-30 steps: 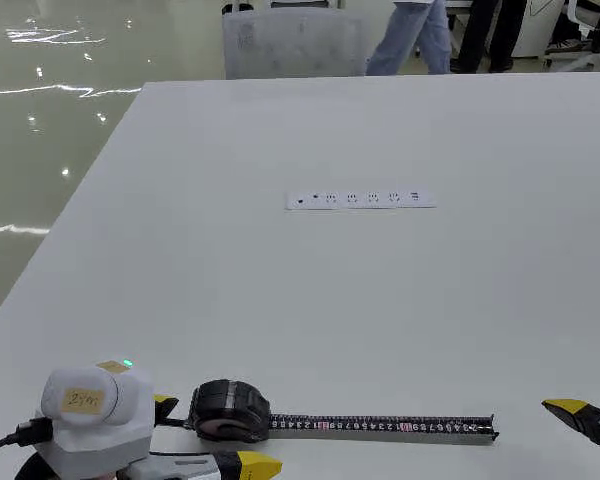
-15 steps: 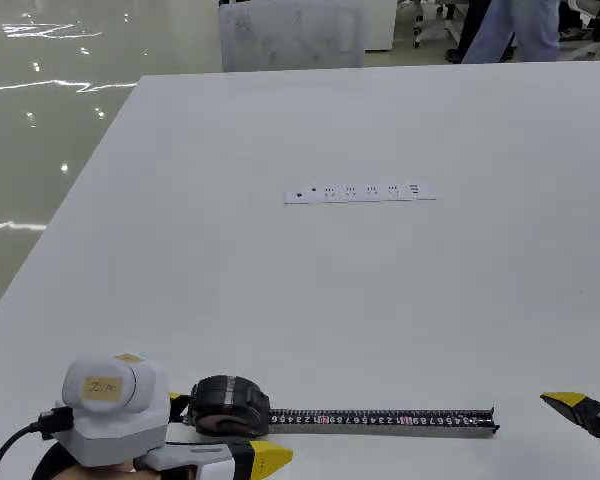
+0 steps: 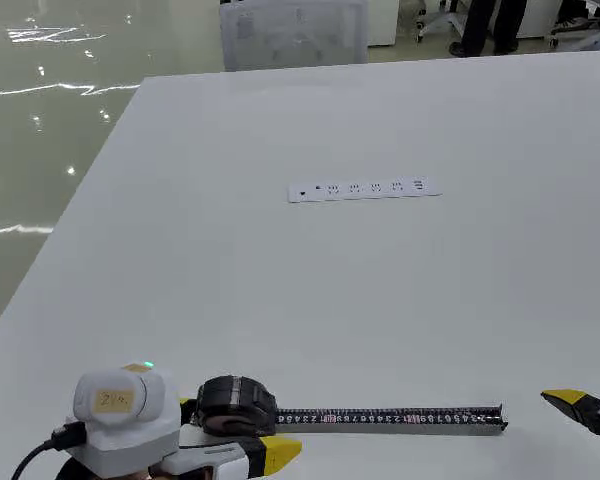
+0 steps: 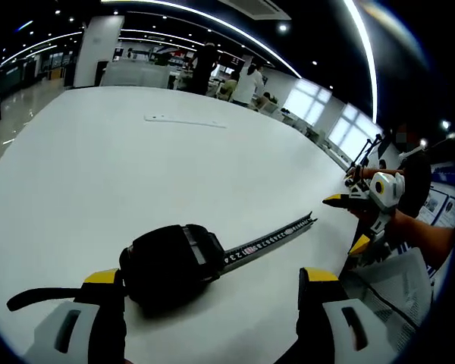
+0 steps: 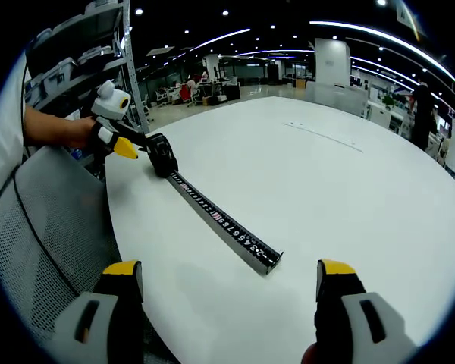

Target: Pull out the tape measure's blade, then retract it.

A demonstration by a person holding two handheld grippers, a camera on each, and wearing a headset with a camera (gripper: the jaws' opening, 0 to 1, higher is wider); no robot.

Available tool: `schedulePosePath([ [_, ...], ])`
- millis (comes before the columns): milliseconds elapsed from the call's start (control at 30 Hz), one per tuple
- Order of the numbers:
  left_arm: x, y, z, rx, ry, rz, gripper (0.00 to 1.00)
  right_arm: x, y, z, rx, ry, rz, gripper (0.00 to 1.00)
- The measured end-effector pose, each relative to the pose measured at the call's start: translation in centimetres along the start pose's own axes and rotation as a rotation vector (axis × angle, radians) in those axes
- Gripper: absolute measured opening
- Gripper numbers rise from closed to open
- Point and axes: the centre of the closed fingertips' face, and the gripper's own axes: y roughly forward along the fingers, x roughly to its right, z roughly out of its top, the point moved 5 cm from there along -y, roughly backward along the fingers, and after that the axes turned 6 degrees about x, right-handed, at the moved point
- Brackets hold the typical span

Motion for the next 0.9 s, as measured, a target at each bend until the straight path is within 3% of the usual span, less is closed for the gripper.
schedulePosePath([
  [333, -0.9, 0.6, -0.1, 0.023, -0.032, 0.055, 0.83, -0.3, 0.5, -0.4, 0.009, 0.009, 0.012, 0.95],
  [500, -1.0, 1.0, 0.1, 0.061, -0.064, 0.110, 0.82, -0.3, 0.9, -0.9, 0.000, 0.012, 0.023, 0.95],
  [667, -1.3, 1.1, 0.4, 0.101, -0.077, 0.186, 0.74, -0.1, 1.1, -0.9, 0.005, 0.022, 0.029, 0.95],
  [900, -1.4, 1.5, 0.3, 0.100, -0.050, 0.233, 0.70, 0.0, 1.5, -0.8, 0.011, 0.031, 0.038, 0.94],
])
